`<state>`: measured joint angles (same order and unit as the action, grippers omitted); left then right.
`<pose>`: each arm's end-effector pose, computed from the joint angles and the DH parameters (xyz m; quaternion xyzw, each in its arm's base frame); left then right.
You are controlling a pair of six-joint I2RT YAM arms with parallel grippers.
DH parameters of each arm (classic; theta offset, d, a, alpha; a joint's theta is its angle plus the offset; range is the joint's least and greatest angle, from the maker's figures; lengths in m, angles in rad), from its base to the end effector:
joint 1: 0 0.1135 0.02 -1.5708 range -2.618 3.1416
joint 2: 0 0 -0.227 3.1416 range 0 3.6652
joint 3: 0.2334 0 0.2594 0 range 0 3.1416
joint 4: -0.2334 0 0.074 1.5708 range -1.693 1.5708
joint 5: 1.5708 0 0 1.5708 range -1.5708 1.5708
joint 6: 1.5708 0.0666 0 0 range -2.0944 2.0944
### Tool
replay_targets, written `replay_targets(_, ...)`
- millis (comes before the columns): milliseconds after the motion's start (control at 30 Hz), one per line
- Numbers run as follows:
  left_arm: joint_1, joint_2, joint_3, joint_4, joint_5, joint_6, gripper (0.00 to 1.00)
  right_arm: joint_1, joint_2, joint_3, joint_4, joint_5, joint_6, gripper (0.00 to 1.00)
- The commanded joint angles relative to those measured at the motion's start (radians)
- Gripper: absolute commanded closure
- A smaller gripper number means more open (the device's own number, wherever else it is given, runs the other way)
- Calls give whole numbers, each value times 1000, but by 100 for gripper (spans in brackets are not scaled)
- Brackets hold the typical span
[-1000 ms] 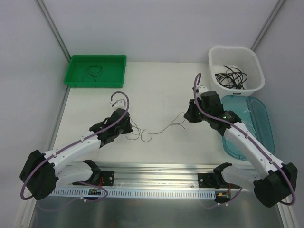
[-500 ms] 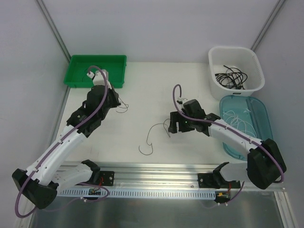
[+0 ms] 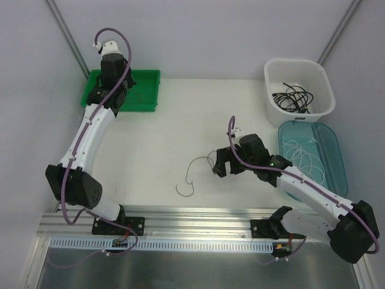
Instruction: Untangle the cables
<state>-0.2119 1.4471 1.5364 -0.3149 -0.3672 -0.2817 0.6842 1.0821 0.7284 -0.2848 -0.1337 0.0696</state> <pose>0.3674 -0.0546 0.3906 -0.1405 0.7646 -0.0112 0.6289 0.2140 0.1860 0.1994 -0.2982 0.8405 0.2205 0.3950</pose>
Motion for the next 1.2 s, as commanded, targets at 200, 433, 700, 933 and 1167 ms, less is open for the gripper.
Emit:
replay_targets(200, 160, 449, 445, 56, 79, -11, 100, 8, -137, -66, -4, 32, -53, 0)
replay_targets(433, 247, 793, 727, 114, 186, -86, 100, 9, -145, -90, -2, 34, -62, 0)
replay_targets(700, 287, 886, 714, 255, 359, -67, 16, 8, -119, -98, -2, 28, -59, 0)
replay_targets(933, 269, 664, 447, 286, 461, 19, 1, 9, -151, -99, -7, 13, -47, 0)
replay_targets(1167, 135, 363, 63, 283, 444, 118, 1, 11, -267, -126, -68, 49, -51, 0)
